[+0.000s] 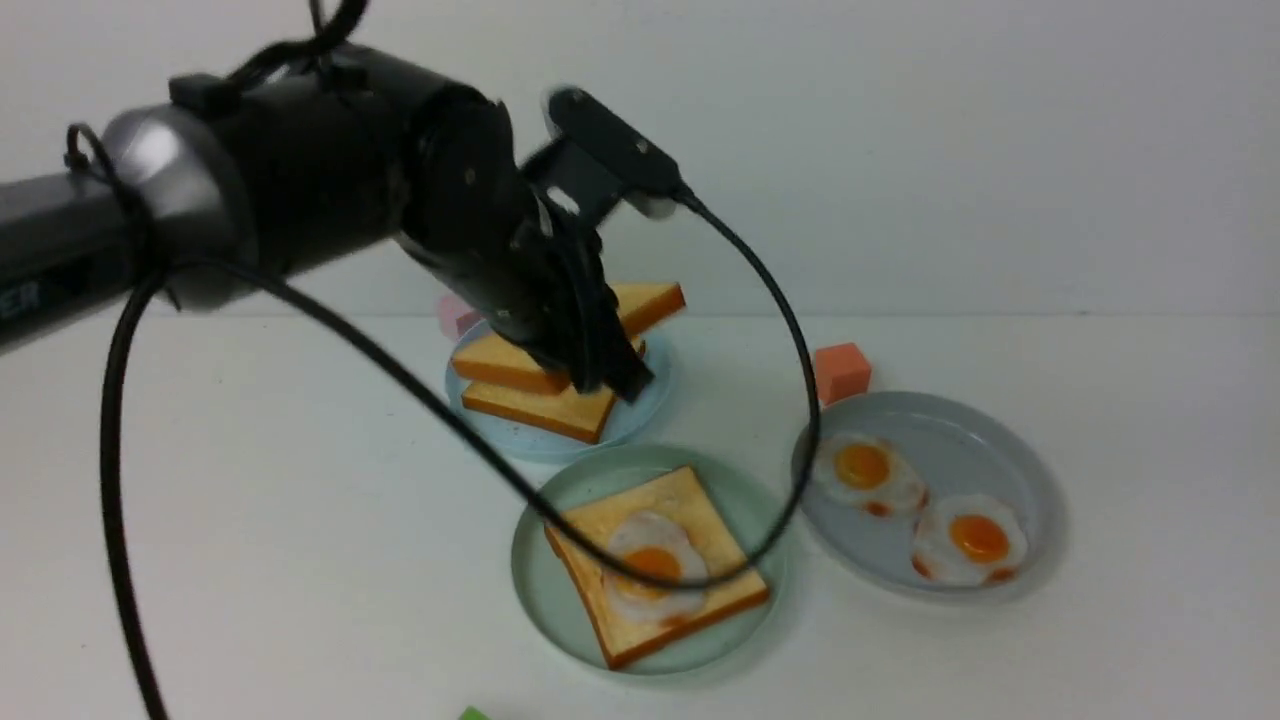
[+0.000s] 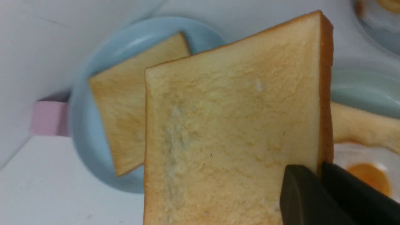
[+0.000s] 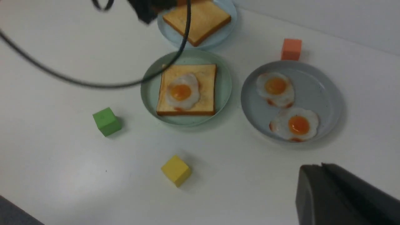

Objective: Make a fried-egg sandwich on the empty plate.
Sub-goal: Use the left arm to place a slice of bread on the fried egg in the middle

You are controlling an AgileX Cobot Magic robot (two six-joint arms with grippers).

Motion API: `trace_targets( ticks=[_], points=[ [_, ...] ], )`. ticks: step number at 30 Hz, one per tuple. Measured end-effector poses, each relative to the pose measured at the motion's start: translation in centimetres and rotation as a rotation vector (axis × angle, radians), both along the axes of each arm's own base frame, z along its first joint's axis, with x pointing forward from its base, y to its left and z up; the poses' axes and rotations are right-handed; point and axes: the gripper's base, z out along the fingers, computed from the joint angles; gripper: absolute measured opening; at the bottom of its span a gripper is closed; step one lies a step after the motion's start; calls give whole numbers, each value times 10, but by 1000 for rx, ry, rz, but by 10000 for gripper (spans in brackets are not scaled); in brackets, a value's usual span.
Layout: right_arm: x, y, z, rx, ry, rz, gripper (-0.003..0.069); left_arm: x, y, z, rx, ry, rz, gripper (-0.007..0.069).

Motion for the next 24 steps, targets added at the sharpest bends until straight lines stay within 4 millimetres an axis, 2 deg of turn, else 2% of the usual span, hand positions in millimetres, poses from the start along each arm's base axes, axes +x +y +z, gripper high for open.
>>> trace_targets(
  ticks=[1,2,7,24],
  points=[
    [-1,-1,0,4,-4,0,43,-4,-3,-2,4,3,-13,39],
    [-6,-6,1,19,-20,0,46,-23,-13,-17,49,14,-78,39],
    [-12,-11,2,36,-35,1,47,-46,-28,-45,120,3,-179,39],
    [-13,-9,2,51,-21,19,57,-49,-44,-80,176,49,-235,39]
  ],
)
